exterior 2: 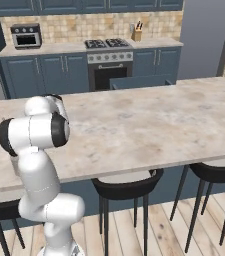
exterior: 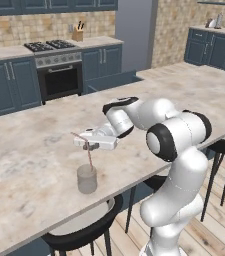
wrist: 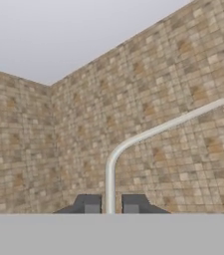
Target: Take a straw from the drawer in front and place it inside the glass cup on the dining counter.
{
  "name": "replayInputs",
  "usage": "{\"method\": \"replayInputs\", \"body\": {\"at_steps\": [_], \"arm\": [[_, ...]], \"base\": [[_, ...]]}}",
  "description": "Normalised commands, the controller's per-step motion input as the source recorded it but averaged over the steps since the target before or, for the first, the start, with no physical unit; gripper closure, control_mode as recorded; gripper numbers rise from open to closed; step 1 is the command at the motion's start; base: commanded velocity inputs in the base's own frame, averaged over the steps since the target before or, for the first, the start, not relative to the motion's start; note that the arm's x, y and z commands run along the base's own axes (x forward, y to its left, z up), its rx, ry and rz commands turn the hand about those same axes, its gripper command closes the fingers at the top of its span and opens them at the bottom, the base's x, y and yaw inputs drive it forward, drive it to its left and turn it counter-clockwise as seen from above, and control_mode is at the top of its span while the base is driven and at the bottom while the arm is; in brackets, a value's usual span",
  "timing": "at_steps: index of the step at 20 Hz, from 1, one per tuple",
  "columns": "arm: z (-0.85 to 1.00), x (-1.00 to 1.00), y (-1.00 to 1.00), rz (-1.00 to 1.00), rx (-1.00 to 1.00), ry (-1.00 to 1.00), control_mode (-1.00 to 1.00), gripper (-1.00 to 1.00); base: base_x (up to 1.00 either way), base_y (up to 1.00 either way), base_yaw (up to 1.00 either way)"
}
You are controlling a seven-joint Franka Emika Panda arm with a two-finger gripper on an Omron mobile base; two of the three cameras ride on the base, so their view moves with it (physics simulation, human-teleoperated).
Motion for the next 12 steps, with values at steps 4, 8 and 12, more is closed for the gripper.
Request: {"method": "replayInputs", "body": {"at_steps": [4,8,12], "arm": [[-0.23,0.19,0.07,0.08,0.0,0.0,-1.0,1.0],[-0.24,0.16,0.07,0.08,0.0,0.0,-1.0,1.0],[-0.2,0.07,0.09,0.08,0.0,0.0,-1.0,1.0]], "base": [[0.0,0.0,0.0],[0.0,0.0,0.0],[0.0,0.0,0.0]]}}
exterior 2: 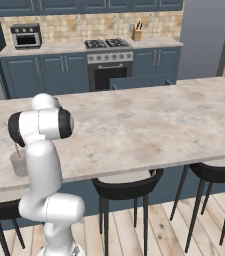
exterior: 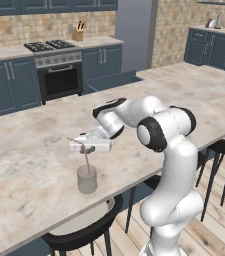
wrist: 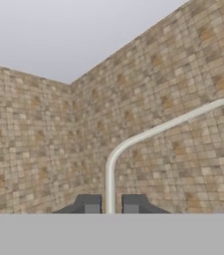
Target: Take a straw from the drawer in front and place it inside the glass cup on the dining counter.
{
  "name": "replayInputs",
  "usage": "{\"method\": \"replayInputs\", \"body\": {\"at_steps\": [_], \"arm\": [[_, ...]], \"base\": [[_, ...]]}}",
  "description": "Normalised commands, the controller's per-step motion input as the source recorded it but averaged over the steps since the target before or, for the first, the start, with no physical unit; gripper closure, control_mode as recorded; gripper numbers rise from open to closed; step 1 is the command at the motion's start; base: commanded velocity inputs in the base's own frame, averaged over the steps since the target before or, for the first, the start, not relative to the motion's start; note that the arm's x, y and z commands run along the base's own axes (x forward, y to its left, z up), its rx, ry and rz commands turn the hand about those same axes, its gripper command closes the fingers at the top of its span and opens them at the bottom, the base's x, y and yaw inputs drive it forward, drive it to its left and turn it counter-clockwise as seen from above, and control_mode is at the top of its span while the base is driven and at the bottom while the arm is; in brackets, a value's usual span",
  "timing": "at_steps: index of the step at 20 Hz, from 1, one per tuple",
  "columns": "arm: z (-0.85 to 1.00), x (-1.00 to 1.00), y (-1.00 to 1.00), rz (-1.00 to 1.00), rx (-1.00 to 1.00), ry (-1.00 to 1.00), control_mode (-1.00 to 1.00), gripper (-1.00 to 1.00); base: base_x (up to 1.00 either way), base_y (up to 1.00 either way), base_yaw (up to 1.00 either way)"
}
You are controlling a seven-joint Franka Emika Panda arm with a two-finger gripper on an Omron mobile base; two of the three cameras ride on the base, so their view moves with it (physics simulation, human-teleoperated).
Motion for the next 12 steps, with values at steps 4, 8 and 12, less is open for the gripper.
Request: {"method": "replayInputs", "body": {"at_steps": [4,8,12], "arm": [[-0.14,0.0,0.04,0.06,0.0,-0.02,-1.0,1.0],[-0.12,0.0,0.01,0.05,0.0,-0.05,-1.0,1.0],[-0.19,0.02,0.01,0.04,0.0,-0.02,-1.0,1.0]], "base": [[0.0,0.0,0.0],[0.0,0.0,0.0],[0.0,0.0,0.0]]}}
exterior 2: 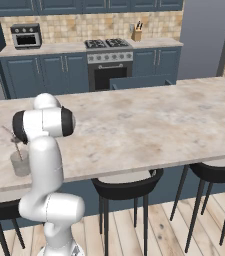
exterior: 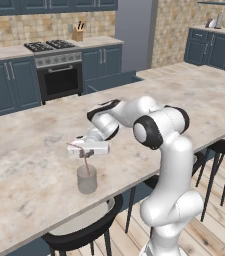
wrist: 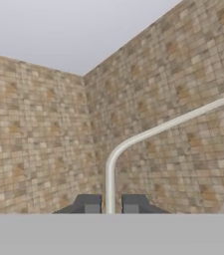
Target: Take a straw from the drawer in front and place it inside the glass cup on the dining counter.
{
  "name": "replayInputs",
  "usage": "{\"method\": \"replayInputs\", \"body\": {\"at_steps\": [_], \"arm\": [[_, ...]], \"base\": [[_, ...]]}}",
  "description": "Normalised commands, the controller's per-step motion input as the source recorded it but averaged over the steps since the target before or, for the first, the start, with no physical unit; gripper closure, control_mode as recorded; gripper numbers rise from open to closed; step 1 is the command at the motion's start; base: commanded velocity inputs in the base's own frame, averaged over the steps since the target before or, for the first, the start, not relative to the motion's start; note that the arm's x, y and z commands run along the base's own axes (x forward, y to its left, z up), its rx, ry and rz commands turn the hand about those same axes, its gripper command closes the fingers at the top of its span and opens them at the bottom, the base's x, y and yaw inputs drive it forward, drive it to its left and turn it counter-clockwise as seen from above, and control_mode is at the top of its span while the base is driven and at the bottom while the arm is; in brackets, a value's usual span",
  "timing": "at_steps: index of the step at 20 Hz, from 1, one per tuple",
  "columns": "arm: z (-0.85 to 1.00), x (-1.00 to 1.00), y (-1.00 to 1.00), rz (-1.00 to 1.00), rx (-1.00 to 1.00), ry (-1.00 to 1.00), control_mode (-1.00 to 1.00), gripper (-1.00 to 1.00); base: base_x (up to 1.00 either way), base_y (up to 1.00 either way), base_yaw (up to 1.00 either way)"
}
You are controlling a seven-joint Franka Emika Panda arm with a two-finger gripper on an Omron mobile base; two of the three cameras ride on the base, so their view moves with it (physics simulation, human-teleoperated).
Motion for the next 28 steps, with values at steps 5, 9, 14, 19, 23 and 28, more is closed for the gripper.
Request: {"method": "replayInputs", "body": {"at_steps": [5,9,14,19,23,28], "arm": [[-0.26,0.0,0.02,0.04,0.0,0.0,-1.0,1.0],[-0.22,0.01,0.01,0.04,0.0,0.0,-1.0,1.0],[-0.18,0.03,0.0,0.04,0.0,-0.01,-1.0,1.0],[-0.1,0.0,0.01,0.04,0.0,-0.09,-1.0,1.0],[0.0,0.0,0.03,0.03,0.0,-0.15,-1.0,-1.0],[0.0,0.0,0.0,0.02,0.0,-0.16,-1.0,-1.0]], "base": [[0.0,0.0,0.0],[0.0,0.0,0.0],[0.0,0.0,0.0],[0.0,0.0,0.0],[0.0,0.0,0.0],[0.0,0.0,0.0]]}}
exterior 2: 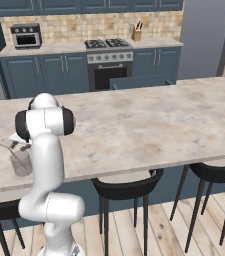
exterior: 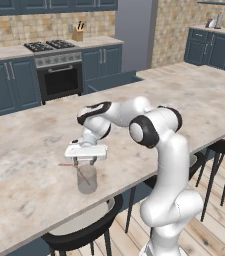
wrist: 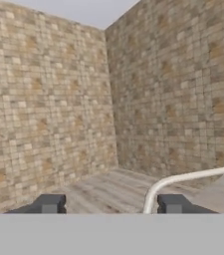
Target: Take a straw from the drawer in front and place it inside the glass cup on the dining counter.
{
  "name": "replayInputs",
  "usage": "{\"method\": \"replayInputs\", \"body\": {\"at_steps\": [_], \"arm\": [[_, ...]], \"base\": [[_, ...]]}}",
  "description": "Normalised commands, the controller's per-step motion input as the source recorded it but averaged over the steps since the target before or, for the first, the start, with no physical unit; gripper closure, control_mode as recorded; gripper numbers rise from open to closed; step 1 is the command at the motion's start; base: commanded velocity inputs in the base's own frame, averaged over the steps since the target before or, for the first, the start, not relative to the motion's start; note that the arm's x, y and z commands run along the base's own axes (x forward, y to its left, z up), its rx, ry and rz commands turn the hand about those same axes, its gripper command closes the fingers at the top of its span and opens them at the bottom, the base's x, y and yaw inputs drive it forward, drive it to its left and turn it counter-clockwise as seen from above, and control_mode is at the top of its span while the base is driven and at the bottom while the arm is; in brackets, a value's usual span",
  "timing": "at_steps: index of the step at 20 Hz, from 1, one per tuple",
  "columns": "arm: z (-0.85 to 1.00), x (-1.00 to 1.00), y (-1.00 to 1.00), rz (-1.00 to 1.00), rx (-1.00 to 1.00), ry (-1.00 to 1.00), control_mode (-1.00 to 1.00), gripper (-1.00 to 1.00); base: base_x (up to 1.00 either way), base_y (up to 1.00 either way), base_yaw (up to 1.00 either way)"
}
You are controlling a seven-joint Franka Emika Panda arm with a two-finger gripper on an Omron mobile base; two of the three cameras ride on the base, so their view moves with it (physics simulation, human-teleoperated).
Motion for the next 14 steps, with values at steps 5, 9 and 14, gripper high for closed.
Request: {"method": "replayInputs", "body": {"at_steps": [5,9,14], "arm": [[0.0,0.0,0.0,0.01,0.0,-0.18,-1.0,-1.0],[0.0,0.0,0.0,0.0,-0.03,-0.38,-1.0,-1.0],[0.04,0.0,0.0,0.0,-0.11,-0.61,-1.0,-1.0]], "base": [[0.0,0.0,0.0],[0.0,0.0,0.0],[0.0,0.0,0.0]]}}
